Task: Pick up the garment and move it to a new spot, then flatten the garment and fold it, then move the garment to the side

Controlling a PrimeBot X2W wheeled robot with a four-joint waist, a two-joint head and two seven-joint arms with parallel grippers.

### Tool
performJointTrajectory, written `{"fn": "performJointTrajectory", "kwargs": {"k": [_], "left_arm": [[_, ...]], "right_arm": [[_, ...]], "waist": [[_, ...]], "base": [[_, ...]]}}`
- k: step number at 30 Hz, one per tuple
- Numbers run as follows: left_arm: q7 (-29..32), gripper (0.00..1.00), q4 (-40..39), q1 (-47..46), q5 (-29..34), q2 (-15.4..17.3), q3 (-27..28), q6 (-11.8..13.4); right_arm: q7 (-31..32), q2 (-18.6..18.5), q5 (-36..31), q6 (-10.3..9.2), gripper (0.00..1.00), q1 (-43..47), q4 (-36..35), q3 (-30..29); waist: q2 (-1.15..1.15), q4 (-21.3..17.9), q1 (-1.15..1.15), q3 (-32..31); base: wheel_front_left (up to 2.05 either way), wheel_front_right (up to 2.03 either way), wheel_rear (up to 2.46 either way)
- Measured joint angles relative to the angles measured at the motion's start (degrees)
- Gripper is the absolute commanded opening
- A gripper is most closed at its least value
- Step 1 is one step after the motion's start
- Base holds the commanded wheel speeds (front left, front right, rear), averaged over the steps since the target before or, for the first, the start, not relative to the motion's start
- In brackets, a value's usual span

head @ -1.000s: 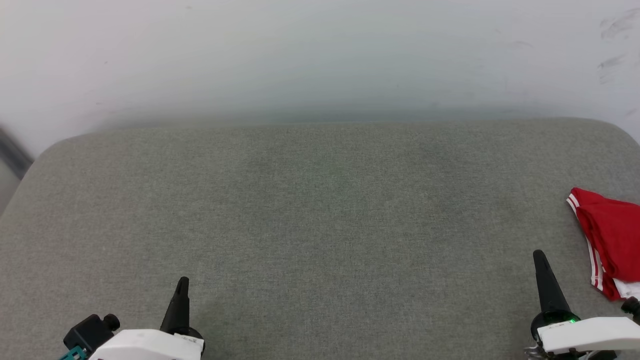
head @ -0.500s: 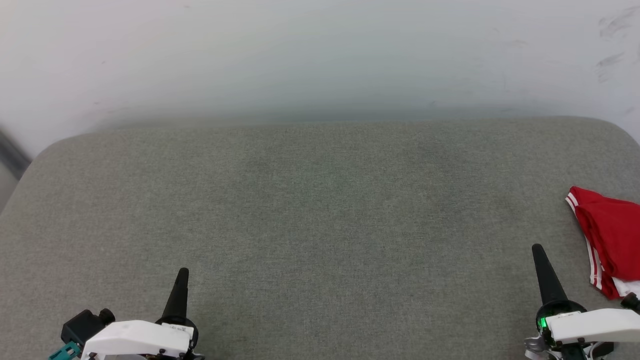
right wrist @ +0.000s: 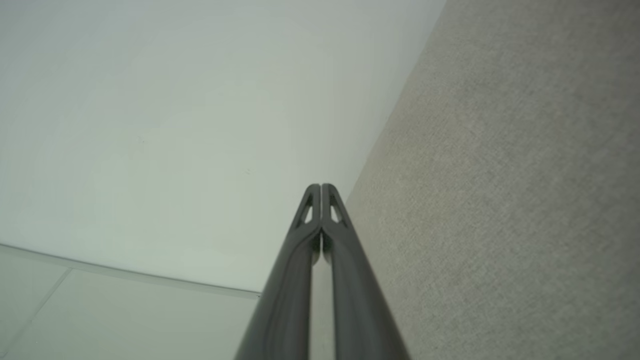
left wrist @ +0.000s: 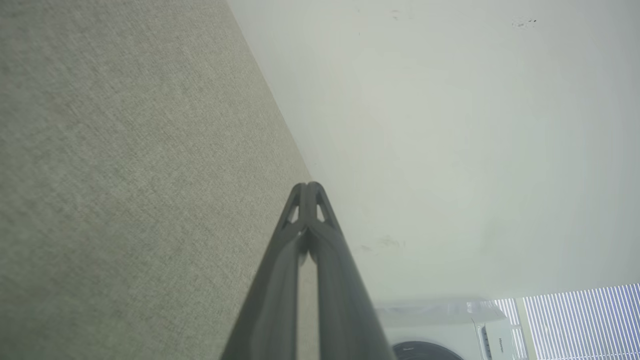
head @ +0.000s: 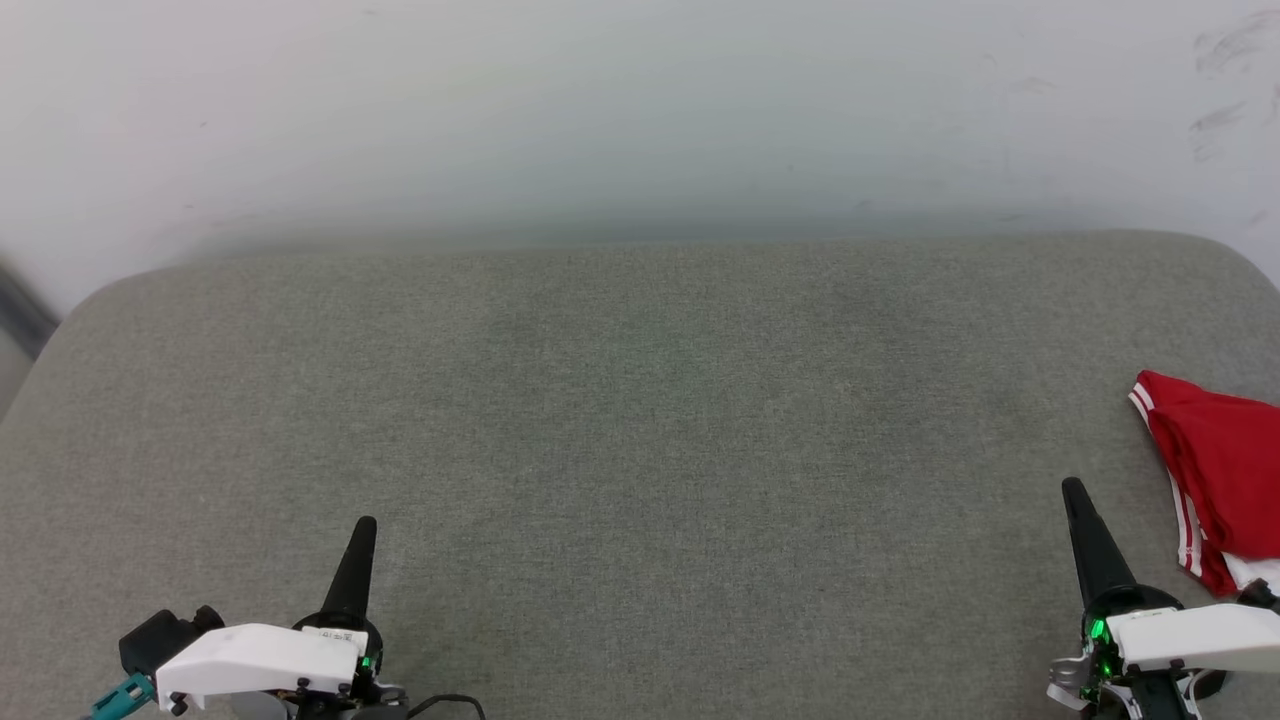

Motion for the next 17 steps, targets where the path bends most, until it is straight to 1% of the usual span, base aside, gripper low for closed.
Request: {"fn": "performJointTrajectory", "kwargs": {"k": [17], "left_arm": [[2.3, 0.00, 1.4, -1.6, -8.4, -0.1, 1.2, -1.3]], "right_arm": [[2.2, 0.0, 8.0, 0.00, 0.00, -1.9, 1.4, -0.5]], "waist": [[0.00, -0.2, 0.00, 0.1]], "base": [[0.00, 0.00, 0.00]]}}
